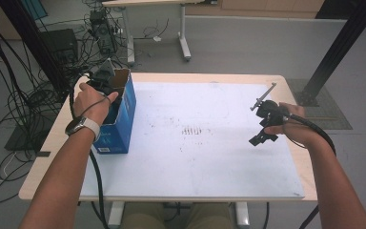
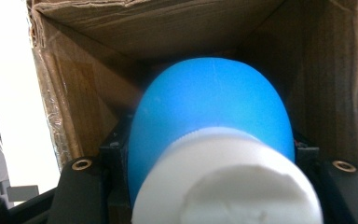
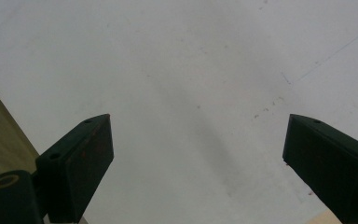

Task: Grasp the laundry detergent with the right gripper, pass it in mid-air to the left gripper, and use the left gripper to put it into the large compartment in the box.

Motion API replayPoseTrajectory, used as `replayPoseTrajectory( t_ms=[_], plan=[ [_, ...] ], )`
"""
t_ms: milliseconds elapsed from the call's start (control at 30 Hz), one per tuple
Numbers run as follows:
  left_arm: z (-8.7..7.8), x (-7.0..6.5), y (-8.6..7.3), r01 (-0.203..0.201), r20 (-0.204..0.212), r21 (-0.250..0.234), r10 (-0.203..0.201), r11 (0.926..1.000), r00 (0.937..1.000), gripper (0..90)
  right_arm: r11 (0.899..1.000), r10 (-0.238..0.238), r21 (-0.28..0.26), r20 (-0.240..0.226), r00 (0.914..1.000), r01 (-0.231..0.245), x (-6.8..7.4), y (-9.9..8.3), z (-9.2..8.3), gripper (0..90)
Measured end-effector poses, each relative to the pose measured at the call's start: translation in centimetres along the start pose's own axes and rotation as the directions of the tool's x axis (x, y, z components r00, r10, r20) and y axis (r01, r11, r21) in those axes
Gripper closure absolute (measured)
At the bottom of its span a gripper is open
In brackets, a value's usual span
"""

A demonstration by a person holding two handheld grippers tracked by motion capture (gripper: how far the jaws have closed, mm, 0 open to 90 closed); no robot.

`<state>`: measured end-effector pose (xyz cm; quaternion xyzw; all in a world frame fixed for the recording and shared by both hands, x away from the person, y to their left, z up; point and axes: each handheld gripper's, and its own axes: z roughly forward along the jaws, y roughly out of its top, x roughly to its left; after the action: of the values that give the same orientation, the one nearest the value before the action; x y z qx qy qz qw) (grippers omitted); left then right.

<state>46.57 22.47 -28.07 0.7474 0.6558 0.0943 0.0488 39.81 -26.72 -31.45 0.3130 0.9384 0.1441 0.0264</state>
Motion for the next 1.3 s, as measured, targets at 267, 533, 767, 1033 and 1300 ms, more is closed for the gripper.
replayPoseTrajectory(
  t_ms=[267,533,767,1033,1300],
  plan=[
    [-0.02,0.06,-0.03,0.001,0.002,0.000,-0.001,1.0000,1.0000,37.4,1.000,-0.001,-0.007,0.002,1.0000,0.001,-0.05,0.04,-0.16,8.4],
    [-0.03,0.00,-0.03,-0.002,0.000,0.002,0.002,1.0000,1.0000,37.4,1.000,-0.001,-0.005,0.003,1.0000,0.001,0.00,0.06,-0.19,8.4],
    [-0.03,0.01,-0.03,-0.003,0.000,0.002,0.003,1.0000,1.0000,37.5,1.000,0.003,-0.006,0.006,1.0000,-0.003,-0.03,0.01,-0.35,8.4],
    [-0.02,-0.02,-0.07,-0.005,-0.001,0.000,0.005,1.0000,1.0000,37.4,1.000,0.000,-0.006,0.005,1.0000,0.000,-0.03,-0.04,-0.40,8.4],
    [-0.04,-0.02,-0.08,-0.004,0.000,0.000,0.004,1.0000,1.0000,37.4,1.000,0.002,-0.006,0.004,1.0000,-0.002,0.01,-0.03,-0.42,8.4]
  ],
)
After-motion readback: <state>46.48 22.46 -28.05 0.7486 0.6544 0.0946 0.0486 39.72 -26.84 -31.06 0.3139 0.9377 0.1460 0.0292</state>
